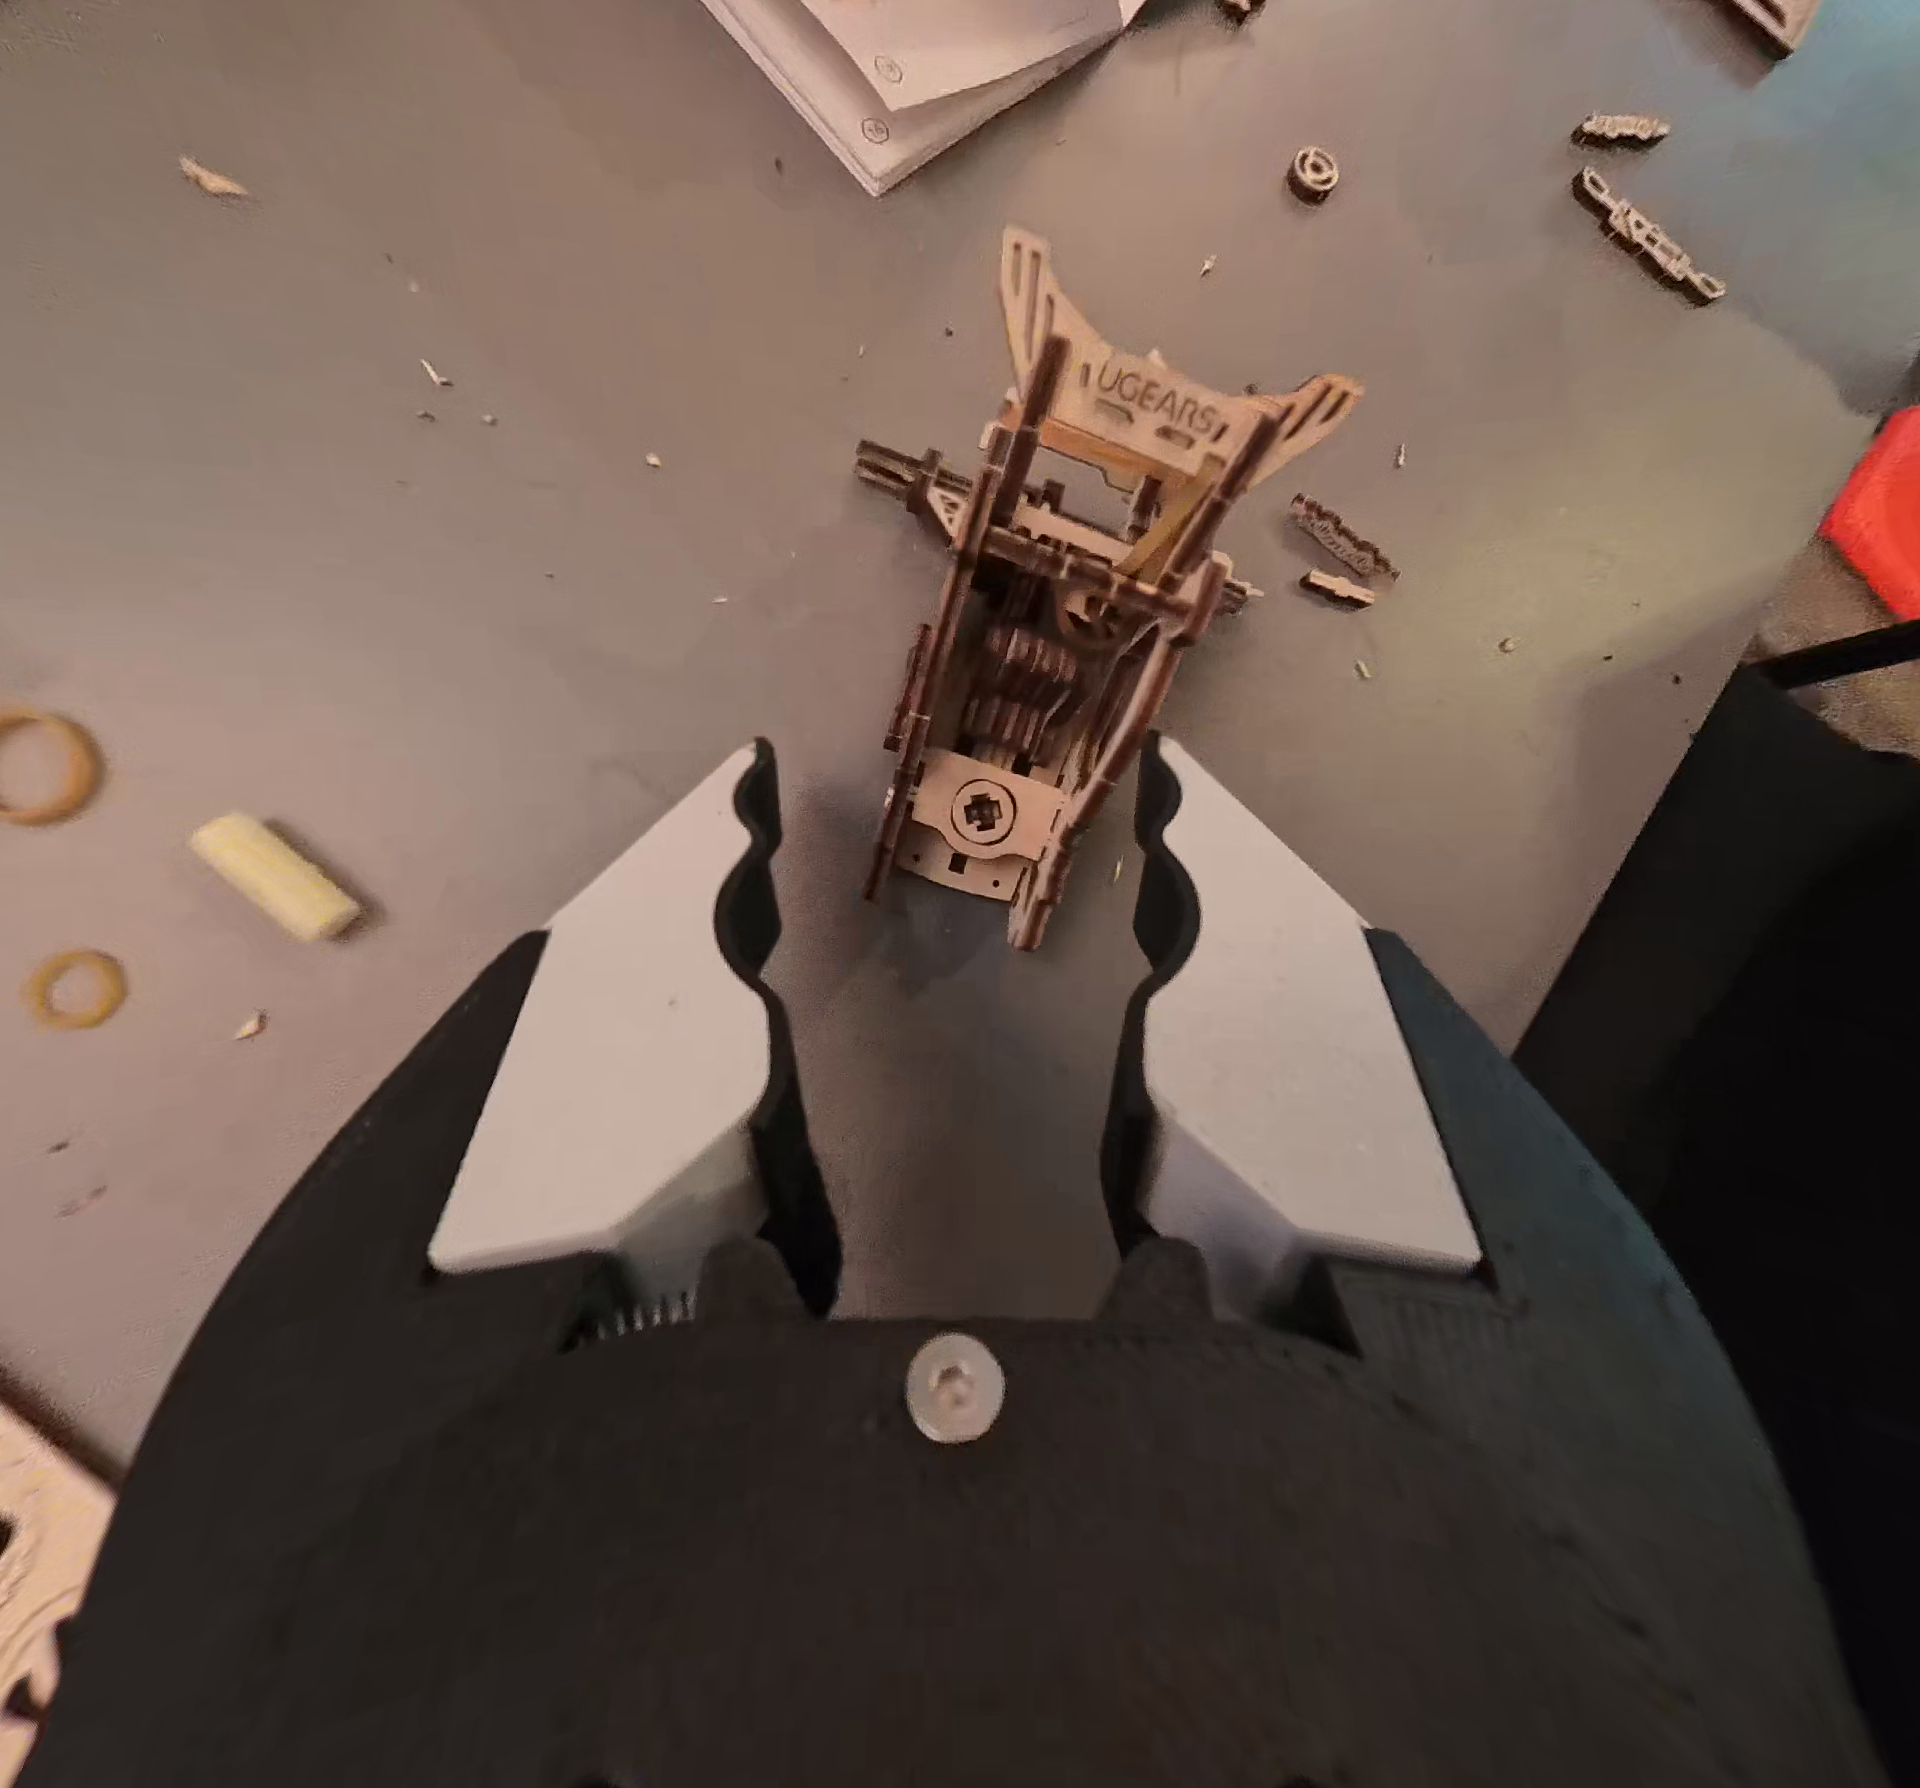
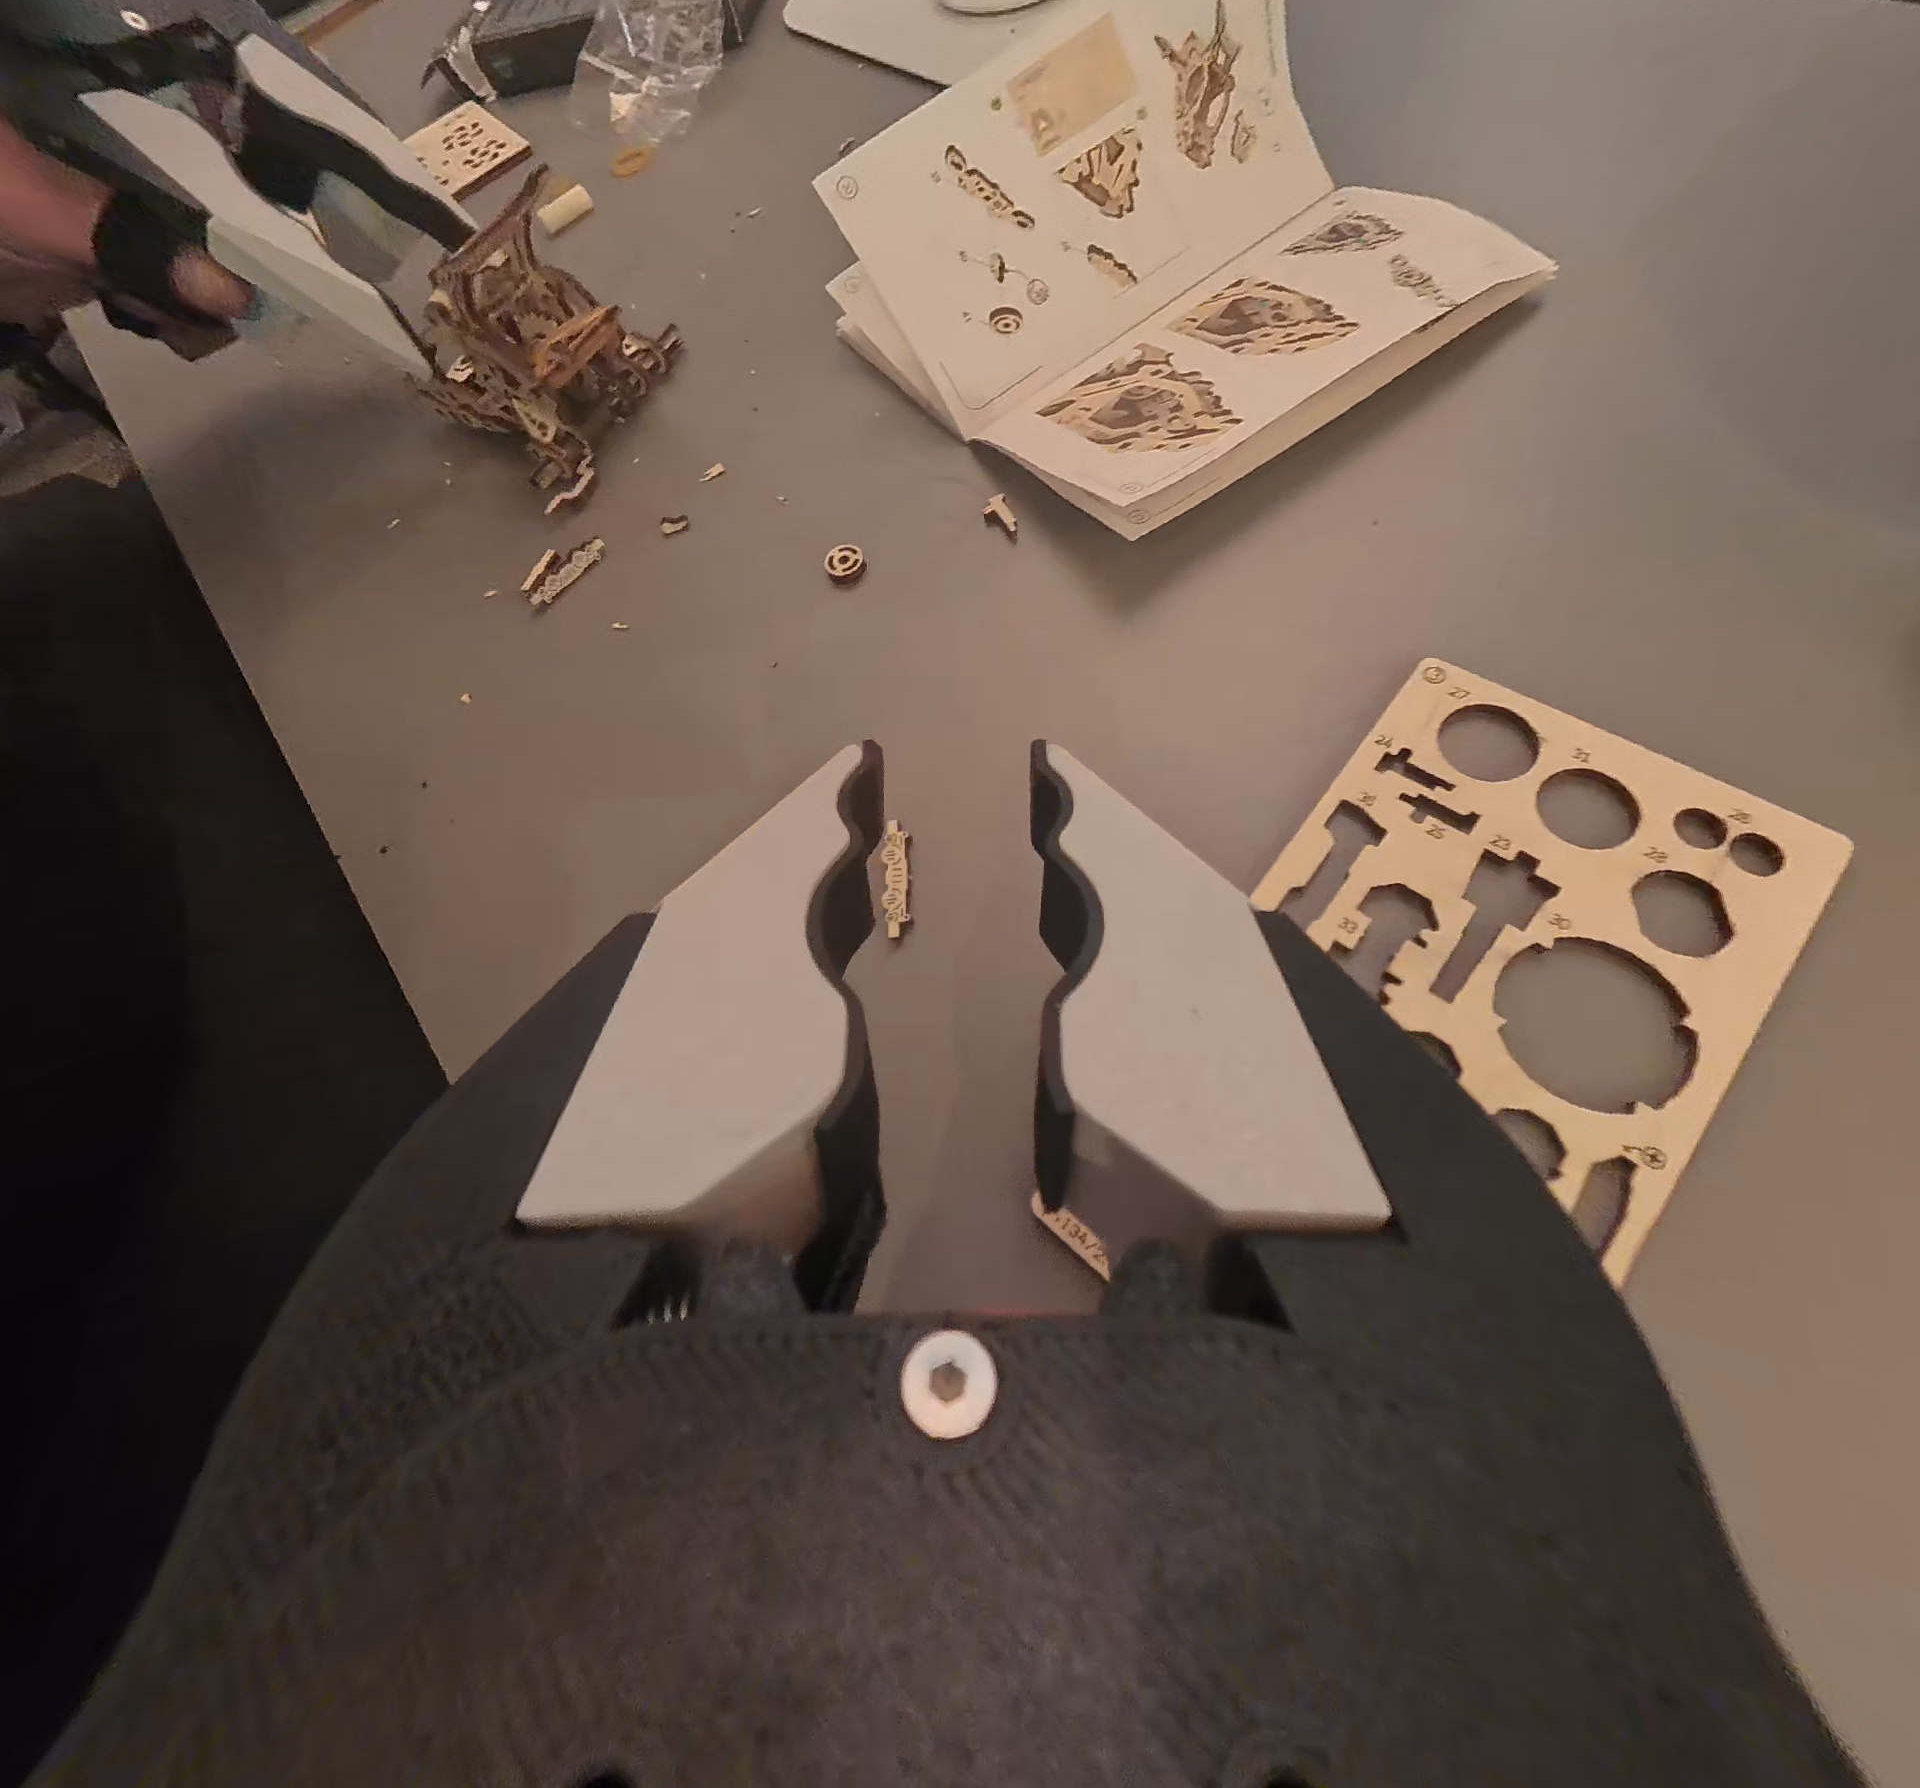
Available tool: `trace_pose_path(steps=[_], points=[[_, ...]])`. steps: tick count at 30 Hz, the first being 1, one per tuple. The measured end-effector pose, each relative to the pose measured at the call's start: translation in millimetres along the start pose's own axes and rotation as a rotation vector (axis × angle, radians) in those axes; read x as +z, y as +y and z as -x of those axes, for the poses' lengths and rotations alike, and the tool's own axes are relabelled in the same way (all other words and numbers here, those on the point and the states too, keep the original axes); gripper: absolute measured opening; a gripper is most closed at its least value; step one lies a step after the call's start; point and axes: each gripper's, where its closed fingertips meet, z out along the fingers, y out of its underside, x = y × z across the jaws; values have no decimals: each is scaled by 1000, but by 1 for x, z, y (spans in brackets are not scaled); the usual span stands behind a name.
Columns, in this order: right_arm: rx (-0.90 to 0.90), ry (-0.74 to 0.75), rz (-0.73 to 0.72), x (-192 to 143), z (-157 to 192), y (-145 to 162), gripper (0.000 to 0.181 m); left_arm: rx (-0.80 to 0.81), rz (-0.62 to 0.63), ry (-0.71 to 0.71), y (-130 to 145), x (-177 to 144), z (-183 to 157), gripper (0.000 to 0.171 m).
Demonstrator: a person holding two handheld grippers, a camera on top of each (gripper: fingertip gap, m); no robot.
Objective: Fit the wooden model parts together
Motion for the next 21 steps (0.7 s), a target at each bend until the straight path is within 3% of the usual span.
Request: trace_pose_path(steps=[2, 4, 16, 21], points=[[0, -9, 6, 2, 2, 3, 26, -23, -28, 28, -1, 2, -3, 50], [5, -14, 4, 3, 2, 5, 25, -30, -43, 27, -1, 5, -4, 45], [46, -29, -31, 9, 2, 9, 23, -291, -195, -197, -14, 8, 14, 45], [33, -23, -4, 12, 4, 12, 23, -340, -201, -122, -14, 21, -14, 53]])
